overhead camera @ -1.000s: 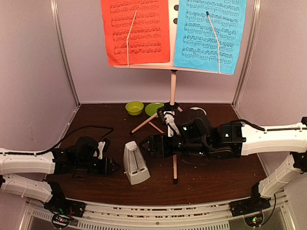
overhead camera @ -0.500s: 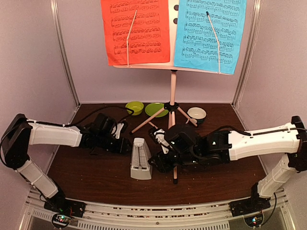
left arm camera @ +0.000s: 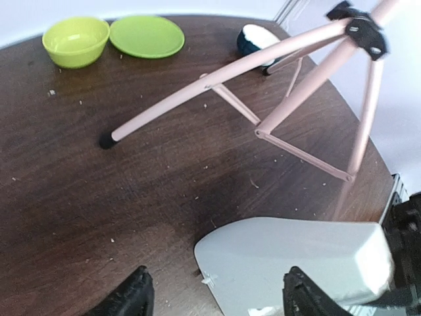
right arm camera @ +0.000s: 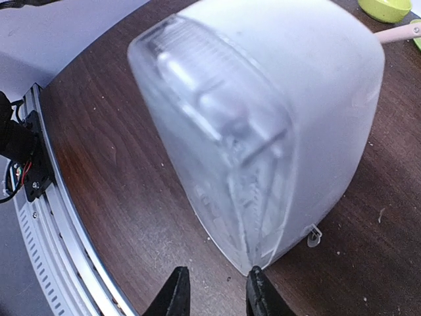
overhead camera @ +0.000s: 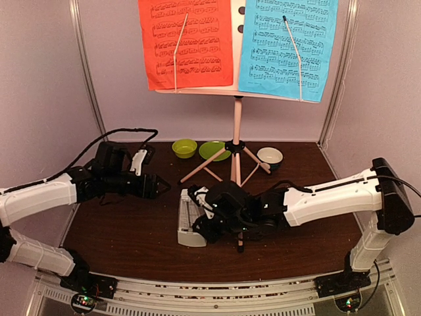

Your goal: Set up the instrument practice props

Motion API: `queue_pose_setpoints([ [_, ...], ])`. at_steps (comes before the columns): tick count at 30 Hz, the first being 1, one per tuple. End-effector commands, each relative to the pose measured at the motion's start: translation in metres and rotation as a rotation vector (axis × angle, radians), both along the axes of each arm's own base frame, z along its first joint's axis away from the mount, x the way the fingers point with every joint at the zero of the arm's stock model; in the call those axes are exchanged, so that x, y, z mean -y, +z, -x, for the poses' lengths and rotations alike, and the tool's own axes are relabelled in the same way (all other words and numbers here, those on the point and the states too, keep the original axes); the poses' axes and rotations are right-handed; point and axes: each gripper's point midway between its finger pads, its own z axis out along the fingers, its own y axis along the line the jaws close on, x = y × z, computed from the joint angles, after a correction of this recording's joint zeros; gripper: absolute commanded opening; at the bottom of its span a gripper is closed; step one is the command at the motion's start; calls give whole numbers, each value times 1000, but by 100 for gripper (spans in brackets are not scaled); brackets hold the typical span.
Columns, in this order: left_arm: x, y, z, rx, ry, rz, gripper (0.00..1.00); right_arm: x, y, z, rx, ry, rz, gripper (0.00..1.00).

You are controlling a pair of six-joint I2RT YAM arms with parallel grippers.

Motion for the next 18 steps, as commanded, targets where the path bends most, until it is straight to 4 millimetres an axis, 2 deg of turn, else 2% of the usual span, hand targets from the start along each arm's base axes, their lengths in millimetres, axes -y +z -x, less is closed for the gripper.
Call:
queue_pose_setpoints([
  [1, -15, 10, 23, 26, -4, 20, 75, -39, 25, -4, 35, 33, -141, 30],
  [6, -29, 39, 41, 105, -8, 55, 84, -72, 36, 3, 18, 72, -225, 31],
  [9, -31, 52, 51, 130, -32, 82, 88, -76, 38, 9, -5, 75, -259, 32],
  [13, -28, 57, 62, 183, -104, 85, 95, -52, 39, 12, -31, 21, -301, 35],
  [14, -26, 57, 64, 196, -132, 73, 96, -44, 45, 12, -33, 4, -324, 36],
  [18, -14, 54, 67, 220, -254, 18, 98, -12, 32, 16, -69, -68, -308, 44],
])
